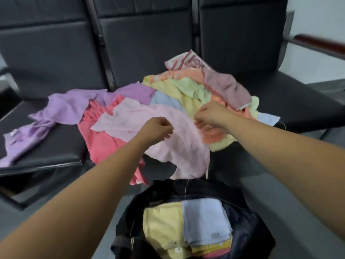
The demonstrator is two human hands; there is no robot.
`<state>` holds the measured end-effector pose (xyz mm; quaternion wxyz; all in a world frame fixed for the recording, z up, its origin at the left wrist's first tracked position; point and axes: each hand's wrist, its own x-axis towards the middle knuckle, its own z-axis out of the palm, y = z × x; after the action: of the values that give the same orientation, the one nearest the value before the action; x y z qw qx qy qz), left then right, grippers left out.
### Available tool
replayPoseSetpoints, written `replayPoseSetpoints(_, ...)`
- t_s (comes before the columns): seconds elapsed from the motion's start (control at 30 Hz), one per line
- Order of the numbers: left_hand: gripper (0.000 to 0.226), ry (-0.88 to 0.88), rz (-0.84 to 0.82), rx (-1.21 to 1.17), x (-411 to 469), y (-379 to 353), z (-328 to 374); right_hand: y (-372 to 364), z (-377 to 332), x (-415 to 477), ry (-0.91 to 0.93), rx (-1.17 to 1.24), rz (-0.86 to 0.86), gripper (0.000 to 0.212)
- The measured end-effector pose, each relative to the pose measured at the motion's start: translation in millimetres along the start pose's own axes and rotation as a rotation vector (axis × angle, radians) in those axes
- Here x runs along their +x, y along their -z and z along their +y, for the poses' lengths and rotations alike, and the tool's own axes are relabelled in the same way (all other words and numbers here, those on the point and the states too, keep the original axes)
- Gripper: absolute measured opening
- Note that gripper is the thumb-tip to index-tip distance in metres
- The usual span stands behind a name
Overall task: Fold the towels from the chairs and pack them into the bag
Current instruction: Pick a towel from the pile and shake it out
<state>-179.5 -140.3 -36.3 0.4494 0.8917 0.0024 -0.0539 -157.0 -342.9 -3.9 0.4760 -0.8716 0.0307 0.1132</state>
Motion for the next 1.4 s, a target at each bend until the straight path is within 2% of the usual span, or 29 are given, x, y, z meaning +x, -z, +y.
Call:
replayPoseSetpoints(0.13,0.014,-0.039,0.138,0.227,25,21,3,12,-27,13,0.155,-0.218,0.222,0.035)
replayPoseSetpoints(0.2,0.026,-0.046,0.191,0.342,40,21,-7,9,-25,24,0.188,-0.317,0.259,0.039)
replayPoseSetpoints(0.3,0.045,0.003,0.252,0.4,57,18,-32,-8,-14,44,0.257,-0.355,0.206,0.036)
replayPoseSetpoints(0.4,0.056,0.121,0.217,0.411,70,17,-59,-37,-5,64,0.293,-0.357,0.101,0.044)
replayPoseSetpoints(0.47,0.047,0.146,0.173,0.461,74,18,-73,-55,1,77,0.275,-0.4,0.056,0.046)
replayPoseSetpoints(0.6,0.01,0.084,0.274,0.394,72,25,-88,-75,3,88,0.322,-0.497,0.116,0.017)
replayPoseSetpoints(0.7,0.015,0.019,0.352,0.357,65,35,-84,-77,-10,80,0.403,-0.331,0.131,0.008)
replayPoseSetpoints(0.83,0.018,-0.041,0.435,0.096,48,57,-59,-65,-45,51,0.385,0.145,0.046,0.028)
replayPoseSetpoints(0.97,0.021,-0.136,0.363,-0.158,14,86,-23,-47,-82,14,0.317,0.485,-0.071,0.032)
replayPoseSetpoints(1.03,0.015,-0.205,0.288,-0.276,-9,103,-3,-39,-103,-8,0.321,0.647,-0.206,0.009)
replayPoseSetpoints(1.07,0.009,-0.238,0.234,-0.345,-19,112,7,-34,-114,-22,0.301,0.702,-0.259,0.031)
replayPoseSetpoints(1.1,0.008,-0.265,0.168,-0.431,-29,120,17,-28,-122,-33,0.297,0.741,-0.346,0.039)
replayPoseSetpoints(1.13,0.013,-0.287,0.088,-0.512,-39,126,27,-23,-131,-48,0.337,0.765,-0.344,0.026)
replayPoseSetpoints(1.17,0.022,-0.31,0.009,-0.554,-49,132,34,-16,-139,-61,0.364,0.745,-0.418,0.008)
replayPoseSetpoints(1.23,0.039,-0.335,-0.121,-0.529,-67,140,46,-3,-150,-81,0.444,0.703,-0.481,0.05)
replayPoseSetpoints(1.27,0.04,-0.336,-0.167,-0.486,-76,143,50,2,-155,-92,0.478,0.709,-0.507,0.057)
replayPoseSetpoints(1.4,0.013,-0.267,-0.138,-0.124,-105,155,62,18,-168,-119,0.518,0.72,-0.402,0.048)
